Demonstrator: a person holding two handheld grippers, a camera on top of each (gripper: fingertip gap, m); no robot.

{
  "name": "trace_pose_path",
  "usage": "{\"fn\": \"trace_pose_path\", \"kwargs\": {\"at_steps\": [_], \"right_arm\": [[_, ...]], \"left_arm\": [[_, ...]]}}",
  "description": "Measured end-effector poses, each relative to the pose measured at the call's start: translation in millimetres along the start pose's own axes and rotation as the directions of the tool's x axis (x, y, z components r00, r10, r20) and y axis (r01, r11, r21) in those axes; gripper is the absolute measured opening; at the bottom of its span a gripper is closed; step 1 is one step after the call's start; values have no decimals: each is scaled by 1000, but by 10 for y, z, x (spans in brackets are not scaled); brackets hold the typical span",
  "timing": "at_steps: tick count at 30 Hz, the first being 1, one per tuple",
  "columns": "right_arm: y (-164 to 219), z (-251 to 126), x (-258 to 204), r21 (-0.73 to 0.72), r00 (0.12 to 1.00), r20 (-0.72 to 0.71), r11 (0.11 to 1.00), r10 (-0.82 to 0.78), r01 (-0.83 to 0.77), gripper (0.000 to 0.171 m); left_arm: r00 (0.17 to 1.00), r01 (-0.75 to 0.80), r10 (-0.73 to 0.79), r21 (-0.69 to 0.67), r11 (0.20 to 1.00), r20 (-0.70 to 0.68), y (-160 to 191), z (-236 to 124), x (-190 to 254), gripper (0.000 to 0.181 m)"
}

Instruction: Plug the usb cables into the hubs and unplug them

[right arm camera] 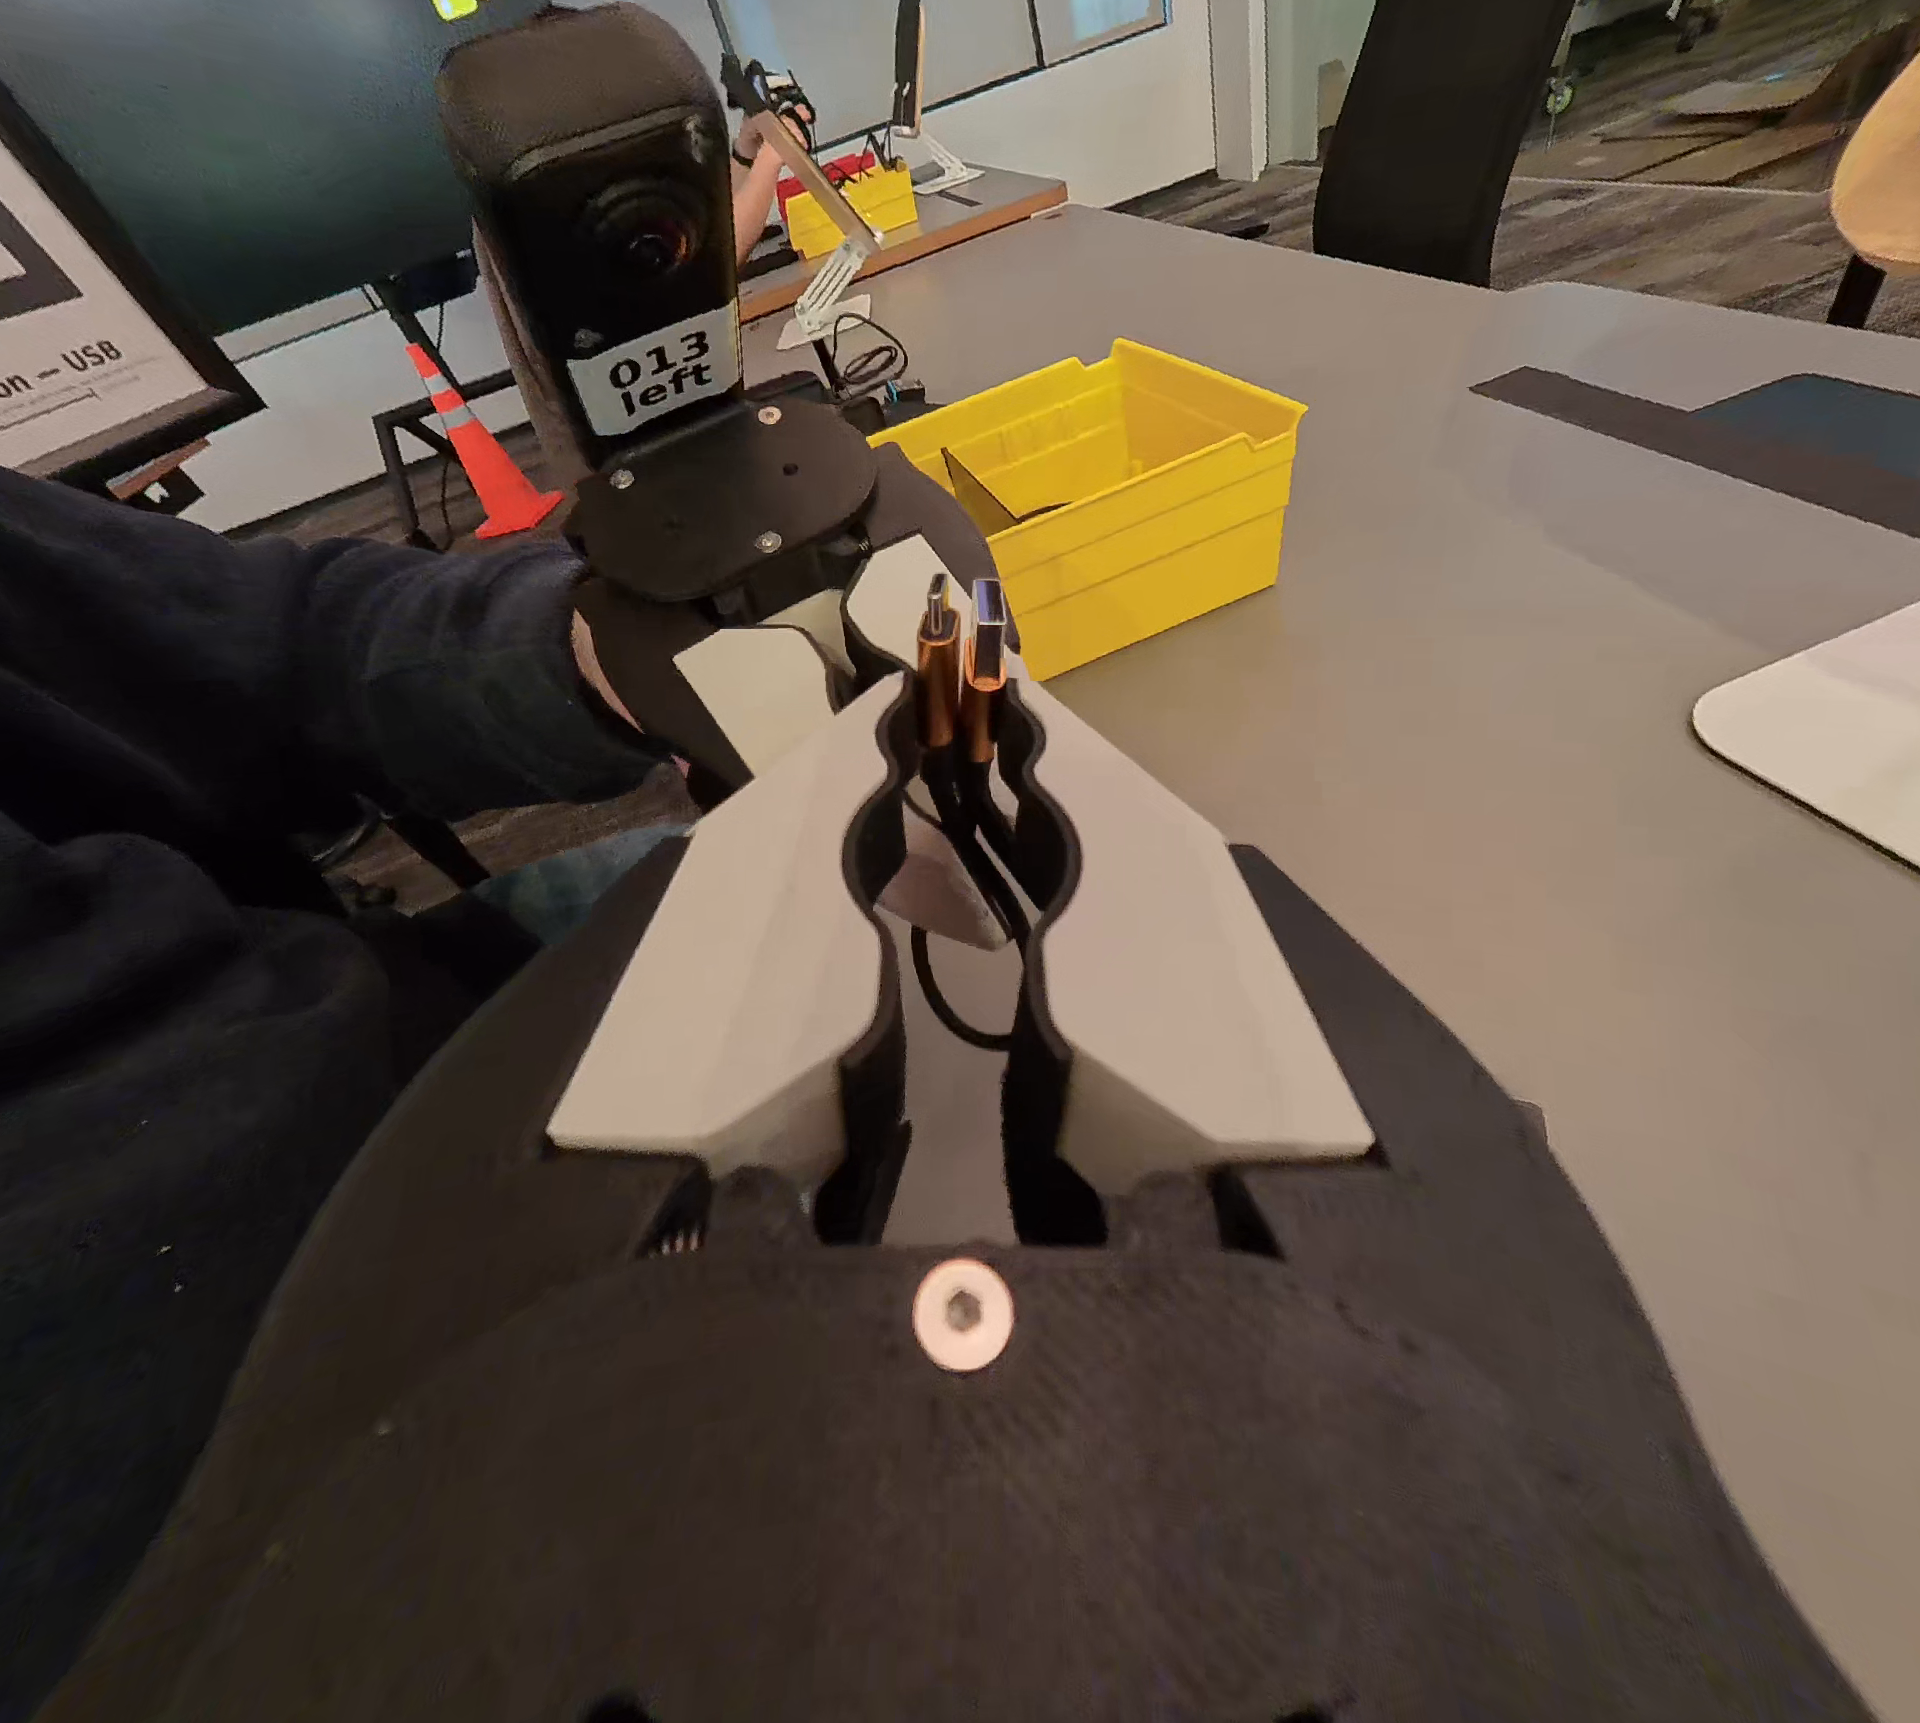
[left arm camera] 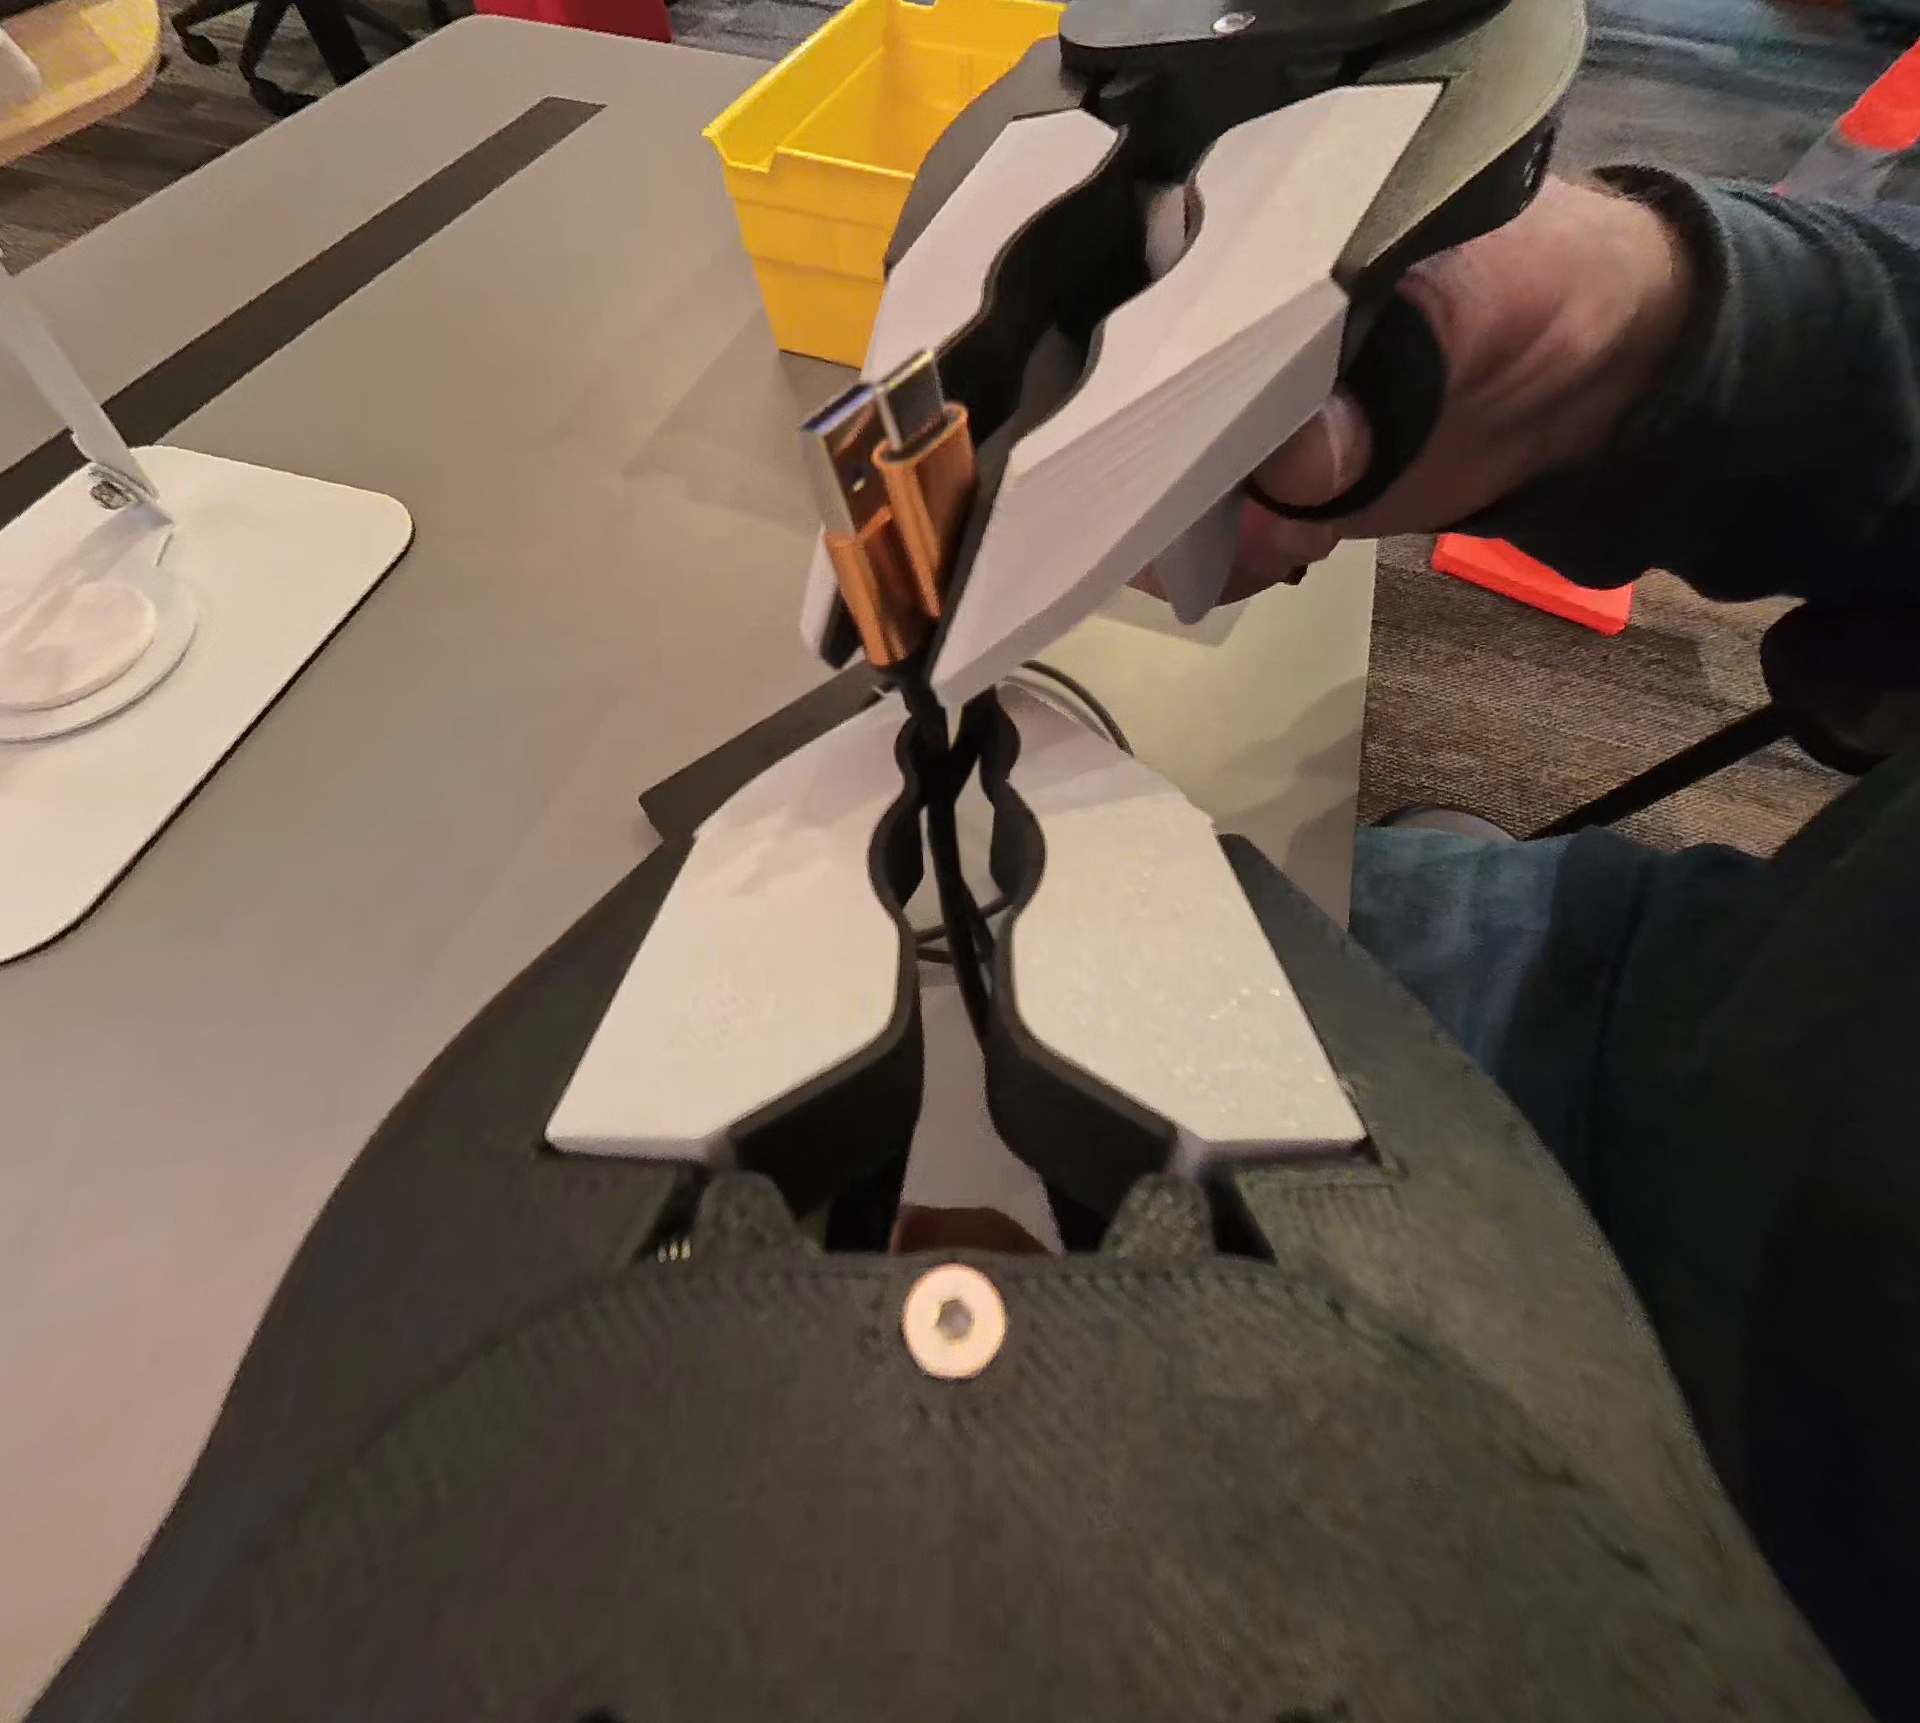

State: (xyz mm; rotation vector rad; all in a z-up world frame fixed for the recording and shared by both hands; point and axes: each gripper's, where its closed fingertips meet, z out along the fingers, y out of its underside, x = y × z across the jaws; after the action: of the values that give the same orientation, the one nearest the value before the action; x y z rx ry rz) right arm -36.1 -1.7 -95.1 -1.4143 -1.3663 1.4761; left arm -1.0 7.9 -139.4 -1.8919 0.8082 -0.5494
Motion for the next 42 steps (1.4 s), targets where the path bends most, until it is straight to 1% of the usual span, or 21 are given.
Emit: {"fn": "trace_pose_path", "kwargs": {"at_steps": [1,3,4,6,7,8,11,13,15,16,17,18,19,22,25,26,30,35,37,38,42], "right_arm": [[-26,-21,9,14,1000,0,1000,8,-8,12],[-137,-100,41,74,1000,-9,997,20,-19,11],[-173,-142,57,84,1000,-17,996,17,-16,12],[-230,-214,86,99,1000,-27,995,15,-12,12],[-246,-237,75,103,1000,-10,994,24,-23,12],[-249,-252,64,98,999,6,995,34,-34,12],[-281,-305,61,94,999,26,995,29,-31,12],[-293,-327,44,73,1000,29,997,10,-12,20],[-272,-326,49,45,999,30,999,12,-14,38],[-239,-309,47,30,999,38,999,23,-24,40],[-199,-288,40,18,999,44,999,29,-30,29],[-166,-267,31,14,999,44,1000,21,-21,11],[-146,-252,33,16,1000,30,1000,6,-7,1],[-136,-224,27,32,1000,22,999,15,-16,1],[-172,-193,-5,59,998,45,997,51,-53,18],[-169,-177,-11,53,997,48,997,53,-56,19],[-119,-125,-56,0,999,54,1000,9,-9,13],[-42,-152,-48,-93,998,36,995,-43,46,12],[-52,-197,-18,-103,998,16,993,-53,55,12],[-61,-226,-13,-109,998,12,992,-57,58,12],[-83,-306,3,-138,997,-8,988,-77,75,12]], "left_arm": [[1000,-6,6,-6,1000,1,5,4,0,10],[1000,-4,4,-34,999,3,58,23,-16,22],[1000,-2,2,-38,999,3,77,29,-22,22],[1000,8,-9,-37,999,-13,93,49,-2,14],[1000,5,-5,-37,999,-15,95,58,4,4],[1000,0,0,-32,999,-8,87,65,-1,0],[999,34,-34,-7,999,-11,24,66,-14,0],[999,53,-53,21,998,-7,-28,52,-34,0],[996,86,-86,70,994,-12,-106,27,-43,0],[994,109,-107,93,990,-28,-142,16,-32,0],[991,128,-124,108,986,-47,-163,15,-13,0],[990,135,-129,121,983,-51,-177,13,-7,0],[990,134,-129,124,983,-50,-175,16,-6,0],[989,134,-127,109,985,-71,-152,34,36,0],[990,128,-122,79,989,-77,-95,79,72,0],[989,128,-121,72,989,-84,-78,99,96,0],[994,63,-61,11,998,-89,32,190,200,0],[992,72,-73,-16,997,-105,98,227,218,0],[994,69,-70,-16,997,-89,106,235,198,8],[993,72,-73,-15,997,-91,103,235,198,8],[994,68,-66,18,998,-82,49,226,181,4]]}}
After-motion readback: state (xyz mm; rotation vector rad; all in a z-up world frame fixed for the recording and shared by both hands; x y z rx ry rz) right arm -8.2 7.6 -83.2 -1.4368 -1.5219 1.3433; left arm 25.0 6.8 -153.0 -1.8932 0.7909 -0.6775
